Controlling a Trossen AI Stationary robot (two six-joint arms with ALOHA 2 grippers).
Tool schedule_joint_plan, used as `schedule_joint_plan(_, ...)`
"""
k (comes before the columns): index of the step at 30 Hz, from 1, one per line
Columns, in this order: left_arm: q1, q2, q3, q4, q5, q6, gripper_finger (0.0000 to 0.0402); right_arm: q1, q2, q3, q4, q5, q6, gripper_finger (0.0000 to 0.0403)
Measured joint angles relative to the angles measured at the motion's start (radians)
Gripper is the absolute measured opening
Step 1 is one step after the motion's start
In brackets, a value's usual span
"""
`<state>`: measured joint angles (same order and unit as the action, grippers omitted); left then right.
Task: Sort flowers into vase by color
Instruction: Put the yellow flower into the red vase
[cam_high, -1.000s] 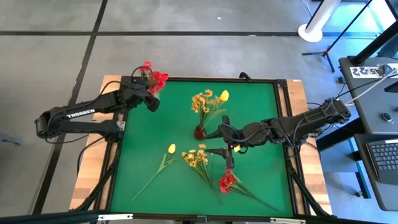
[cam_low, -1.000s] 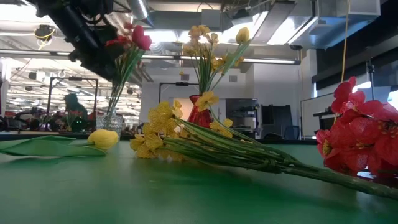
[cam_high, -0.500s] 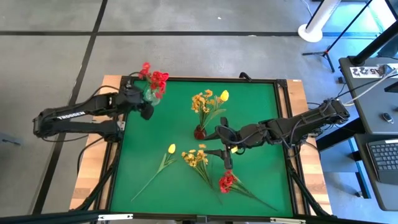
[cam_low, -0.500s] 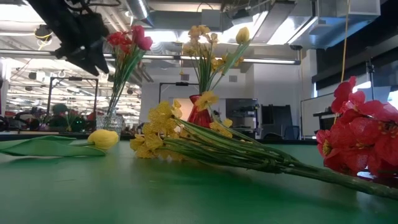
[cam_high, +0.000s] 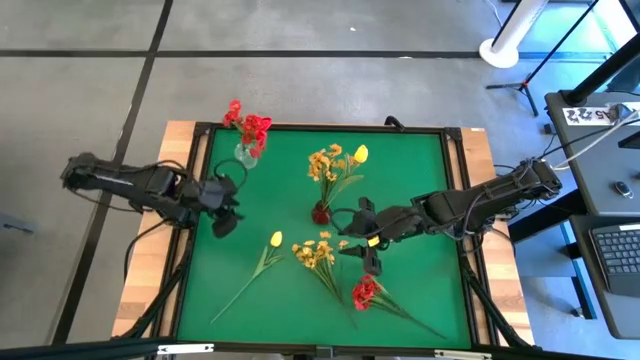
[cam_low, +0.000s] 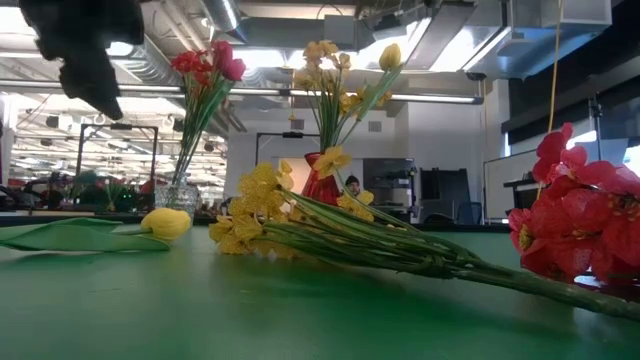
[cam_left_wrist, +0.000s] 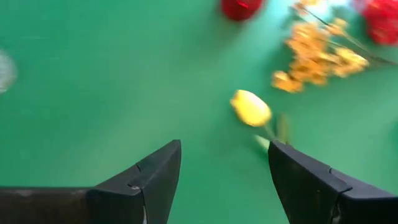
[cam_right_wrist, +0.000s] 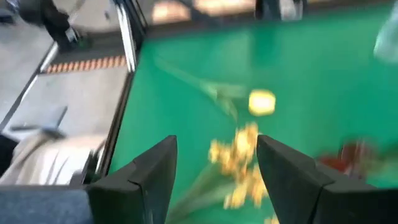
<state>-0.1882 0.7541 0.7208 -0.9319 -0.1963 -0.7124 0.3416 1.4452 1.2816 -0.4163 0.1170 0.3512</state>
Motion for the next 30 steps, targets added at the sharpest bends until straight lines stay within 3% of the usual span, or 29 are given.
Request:
schedule_joint_plan(5, -0.196, 0.051, 0.000, 0.120, -0.056, -0.038, 0.0234, 0.028, 0.000, 0.000, -0.161, -0.016, 0.228, 0.0220)
schedule_joint_plan(9, -0.315, 0.131, 0.000, 0.182, -0.125, -0.061, 0.0234, 0.087, 0.000, 0.000, -0.243, -0.038, 0.329, 0.0220)
schedule_joint_plan(14, -0.411, 0.286, 0.000, 0.190, -0.135, -0.187, 0.0234, 0.192, 0.019, 0.000, -0.291, -0.005, 0.408, 0.0220)
schedule_joint_plan(22, -0.479, 0.586, 0.000, 0.258, 0.020, -0.430, 0.0234, 0.282, 0.043, 0.000, -0.292, 0.086, 0.462, 0.0220)
schedule_joint_plan(30, -0.485, 0.768, 0.002, 0.450, 0.146, -0.464, 0.0234, 0.280, 0.045, 0.000, -0.294, 0.128, 0.433, 0.0220)
